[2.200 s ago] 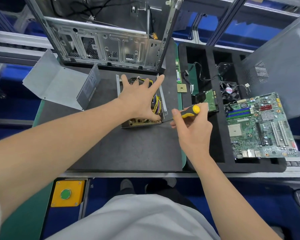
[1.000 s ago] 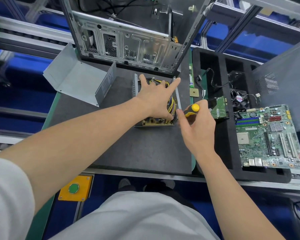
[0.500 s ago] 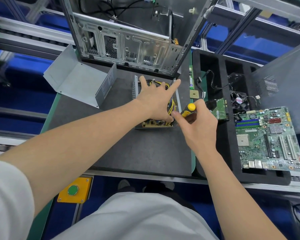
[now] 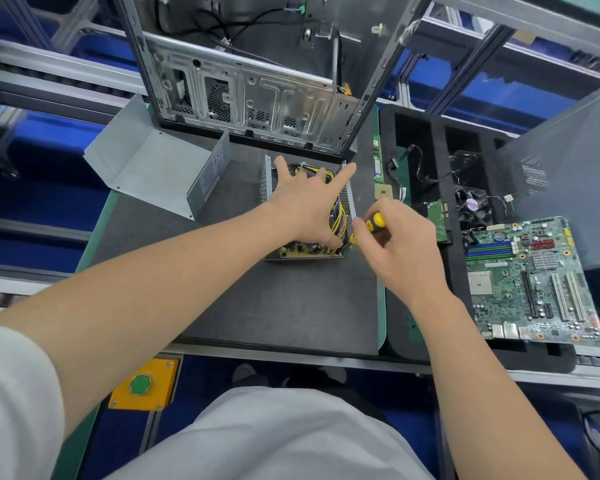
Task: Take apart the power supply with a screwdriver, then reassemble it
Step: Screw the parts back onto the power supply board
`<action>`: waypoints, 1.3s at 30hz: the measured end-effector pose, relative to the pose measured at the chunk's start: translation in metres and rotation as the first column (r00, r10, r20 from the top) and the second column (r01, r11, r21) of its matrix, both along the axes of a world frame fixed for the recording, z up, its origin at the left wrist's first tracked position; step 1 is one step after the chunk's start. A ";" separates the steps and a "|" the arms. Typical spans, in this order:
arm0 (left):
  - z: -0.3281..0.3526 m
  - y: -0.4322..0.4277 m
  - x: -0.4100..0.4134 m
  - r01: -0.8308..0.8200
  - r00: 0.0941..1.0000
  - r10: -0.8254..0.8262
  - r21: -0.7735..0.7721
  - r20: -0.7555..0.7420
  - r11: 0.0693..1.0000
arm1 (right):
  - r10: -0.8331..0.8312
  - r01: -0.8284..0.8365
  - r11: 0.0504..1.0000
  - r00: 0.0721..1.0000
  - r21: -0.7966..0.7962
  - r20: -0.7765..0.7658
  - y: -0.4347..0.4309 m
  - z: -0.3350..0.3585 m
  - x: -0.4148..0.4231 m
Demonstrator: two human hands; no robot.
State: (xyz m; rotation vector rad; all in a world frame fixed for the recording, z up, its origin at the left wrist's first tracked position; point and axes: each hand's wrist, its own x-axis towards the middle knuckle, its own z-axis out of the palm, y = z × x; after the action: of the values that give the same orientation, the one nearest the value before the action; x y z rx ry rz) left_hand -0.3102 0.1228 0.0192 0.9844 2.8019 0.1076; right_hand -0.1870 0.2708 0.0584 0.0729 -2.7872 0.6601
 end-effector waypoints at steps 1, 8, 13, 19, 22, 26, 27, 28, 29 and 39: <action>0.000 0.000 0.000 -0.001 1.000 0.001 -0.006 -0.001 1.000 | -0.023 0.024 0.998 1.000 0.051 -0.017 -0.001 0.001 -0.002; 0.000 -0.001 0.001 -0.002 1.000 0.002 -0.007 -0.004 1.000 | 0.091 -0.089 0.996 0.994 -0.028 0.063 -0.003 0.004 -0.006; 0.000 -0.001 0.000 -0.003 1.000 0.003 -0.004 0.001 1.000 | 0.126 -0.111 0.990 0.975 -0.087 0.184 0.007 0.010 -0.006; -0.003 0.000 -0.001 -0.004 1.000 0.004 -0.009 -0.002 1.000 | 0.117 -0.141 0.978 0.981 0.154 0.156 0.004 0.007 -0.008; -0.003 0.000 -0.001 -0.007 1.000 0.007 -0.009 -0.001 1.000 | 0.106 -0.118 0.985 0.989 0.124 0.100 0.010 0.011 -0.004; -0.002 0.001 -0.001 -0.013 1.000 0.013 -0.018 0.003 1.000 | 0.082 -0.082 0.981 0.997 0.177 0.006 0.012 0.017 0.002; -0.002 0.001 -0.001 -0.013 1.000 0.013 -0.021 0.004 1.000 | 0.081 -0.079 0.980 0.997 0.182 -0.003 0.012 0.017 0.002; -0.001 0.001 -0.001 -0.014 1.000 0.014 -0.023 0.005 1.000 | 0.080 -0.078 0.980 0.997 0.184 -0.008 0.011 0.016 0.003; -0.001 0.001 0.000 -0.014 1.000 0.014 -0.025 0.007 1.000 | 0.079 -0.075 0.979 0.997 0.188 -0.014 0.011 0.016 0.004; -0.001 0.000 0.000 -0.002 1.000 0.002 -0.026 -0.001 1.000 | 0.074 -0.059 0.980 0.994 0.192 -0.075 0.009 0.004 0.021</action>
State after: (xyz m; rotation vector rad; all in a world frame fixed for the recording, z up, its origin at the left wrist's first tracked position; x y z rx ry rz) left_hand -0.3105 0.1225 0.0181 0.9765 2.7981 0.0702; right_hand -0.1664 0.2794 0.0628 0.2271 -2.7705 0.3953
